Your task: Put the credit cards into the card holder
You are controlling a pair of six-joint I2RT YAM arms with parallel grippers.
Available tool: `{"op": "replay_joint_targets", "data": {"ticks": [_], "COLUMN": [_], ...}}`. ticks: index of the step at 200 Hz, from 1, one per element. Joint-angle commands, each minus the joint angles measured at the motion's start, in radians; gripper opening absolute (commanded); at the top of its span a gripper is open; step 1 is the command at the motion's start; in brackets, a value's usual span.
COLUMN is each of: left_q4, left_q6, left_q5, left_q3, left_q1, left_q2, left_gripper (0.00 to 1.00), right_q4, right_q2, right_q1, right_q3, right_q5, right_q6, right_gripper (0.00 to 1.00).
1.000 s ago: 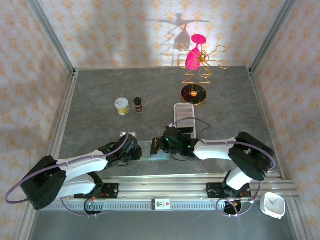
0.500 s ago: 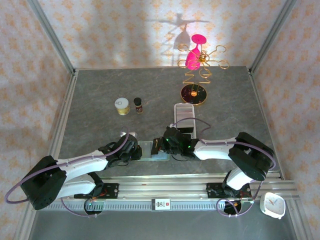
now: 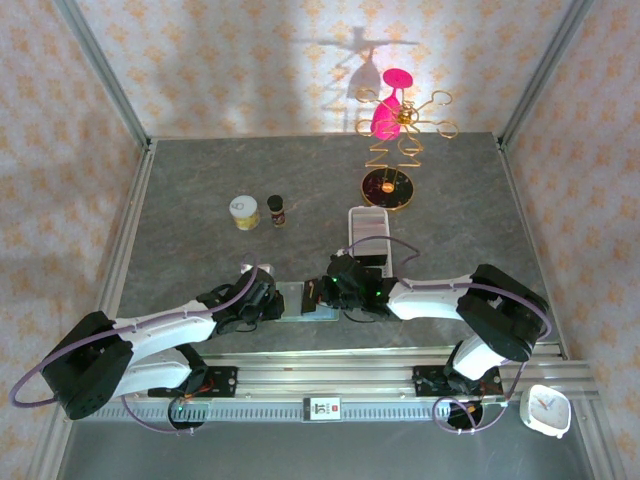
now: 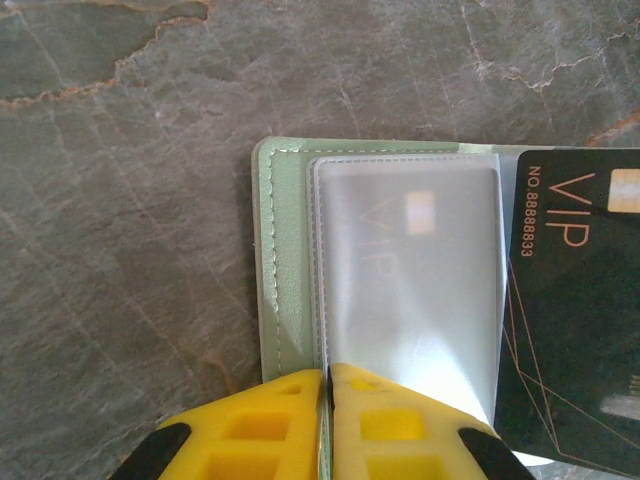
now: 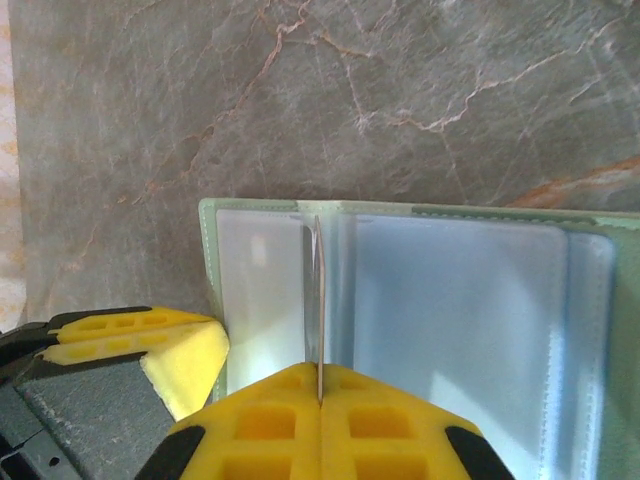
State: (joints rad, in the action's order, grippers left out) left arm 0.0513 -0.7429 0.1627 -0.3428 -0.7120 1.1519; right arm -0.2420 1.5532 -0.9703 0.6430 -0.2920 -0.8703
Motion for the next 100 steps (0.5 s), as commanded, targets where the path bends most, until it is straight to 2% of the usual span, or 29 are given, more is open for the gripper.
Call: {"op": "replay_joint_targets", "data": {"ticks": [1, 63, 100], "left_q4": [0.012, 0.013, 0.018], "left_q6": [-0.013, -0.015, -0.015], "left_q5": [-0.029, -0.029, -0.031], "left_q3": [0.016, 0.016, 0.019], "left_q1": [-0.007, -0.009, -0.010], "left_q2": [0.011, 0.012, 0.008], "left_gripper": [0.13, 0.13, 0.13], "right_q4": [-0.015, -0.082, -0.026], "right_q2": [0.009, 0.033, 0.002], "right_q1": [-0.008, -0.007, -0.008], "right_q3": [-0.021, -0.033, -0.039], "right_q5": [-0.017, -0.050, 0.030], "right_q6": [0.000, -0.030, -0.026], "right_gripper": [0.00, 0.00, 0.00]}}
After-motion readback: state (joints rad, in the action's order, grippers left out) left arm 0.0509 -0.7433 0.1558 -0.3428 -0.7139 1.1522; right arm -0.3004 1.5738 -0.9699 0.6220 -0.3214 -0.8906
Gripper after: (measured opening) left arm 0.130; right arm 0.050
